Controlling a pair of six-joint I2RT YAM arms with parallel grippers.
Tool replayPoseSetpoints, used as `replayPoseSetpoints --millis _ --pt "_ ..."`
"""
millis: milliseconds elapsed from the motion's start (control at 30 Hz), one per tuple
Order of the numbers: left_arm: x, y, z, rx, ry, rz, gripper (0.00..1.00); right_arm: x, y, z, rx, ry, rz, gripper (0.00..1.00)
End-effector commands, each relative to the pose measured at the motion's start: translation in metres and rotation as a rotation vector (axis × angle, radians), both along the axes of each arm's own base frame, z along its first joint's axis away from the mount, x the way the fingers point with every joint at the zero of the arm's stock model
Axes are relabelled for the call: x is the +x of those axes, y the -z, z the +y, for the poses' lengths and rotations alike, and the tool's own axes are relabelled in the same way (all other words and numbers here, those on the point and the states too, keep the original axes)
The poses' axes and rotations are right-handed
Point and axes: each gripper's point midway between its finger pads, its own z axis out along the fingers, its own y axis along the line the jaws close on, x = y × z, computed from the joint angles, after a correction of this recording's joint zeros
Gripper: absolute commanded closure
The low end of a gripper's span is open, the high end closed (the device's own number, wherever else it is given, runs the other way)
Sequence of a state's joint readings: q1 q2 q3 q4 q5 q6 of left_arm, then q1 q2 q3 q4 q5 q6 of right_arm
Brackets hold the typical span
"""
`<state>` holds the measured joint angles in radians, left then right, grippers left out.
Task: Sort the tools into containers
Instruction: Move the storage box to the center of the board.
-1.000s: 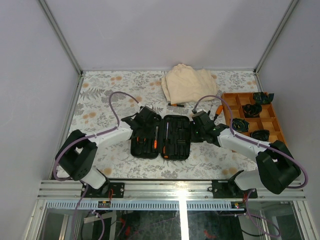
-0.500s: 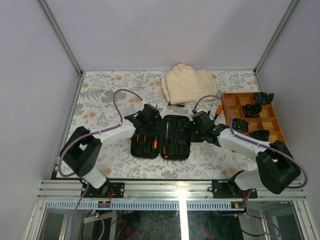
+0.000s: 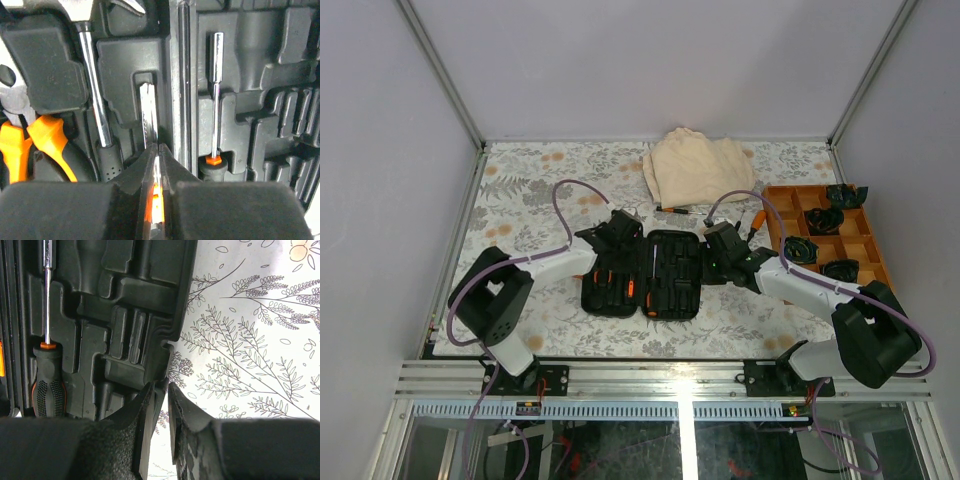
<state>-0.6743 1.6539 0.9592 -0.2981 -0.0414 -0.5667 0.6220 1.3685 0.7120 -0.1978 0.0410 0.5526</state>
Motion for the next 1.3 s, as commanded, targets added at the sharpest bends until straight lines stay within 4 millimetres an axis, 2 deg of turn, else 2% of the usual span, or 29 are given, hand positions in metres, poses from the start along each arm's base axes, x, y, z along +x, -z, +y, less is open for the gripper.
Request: replayPoseSetpoints --millis 0,133,233,367,567,667,767,833,967,1100,1267 --pt "-0.001 0.017 0.005 0.057 -0.001 0.028 0.96 0.005 -0.011 0.005 0.015 -0.012 -0.034 0.76" --pt "-0.008 0.025 0.011 0.089 -0.005 0.06 0.97 0.006 -0.017 0.005 0.018 -0.011 -0.045 0.76" --pt "-0.007 0.015 0.01 0.071 -0.005 0.044 0.96 0.011 -0.027 0.006 0.022 -0.01 -0.067 0.73" --pt "0.004 -0.015 0.001 0.029 0.001 -0.008 0.91 0.018 -0.039 0.005 0.007 -0.009 -0.1 0.71" --pt "0.021 -0.076 -0.016 -0.063 0.018 -0.114 0.74 0.026 -0.049 0.003 -0.019 -0.006 -0.132 0.68" --pt "0.024 -0.095 -0.015 -0.071 0.014 -0.15 0.71 0.026 -0.053 -0.001 -0.025 0.003 -0.145 0.65" --pt "0.024 -0.106 -0.006 -0.061 0.0 -0.176 0.69 0.023 -0.055 -0.006 -0.031 0.021 -0.149 0.64" --pt "0.023 -0.108 0.004 -0.052 -0.018 -0.18 0.69 0.018 -0.054 -0.011 -0.036 0.036 -0.142 0.63" --pt "0.023 -0.1 0.041 -0.036 -0.111 -0.162 0.68 0.008 -0.049 -0.017 -0.023 0.068 -0.122 0.61" --pt "0.013 -0.076 0.083 -0.004 -0.245 -0.106 0.67 -0.005 -0.043 -0.003 0.069 0.031 -0.076 0.59" --pt "-0.004 -0.06 0.106 0.017 -0.329 -0.078 0.62 -0.016 -0.029 0.005 0.109 0.006 -0.015 0.55"
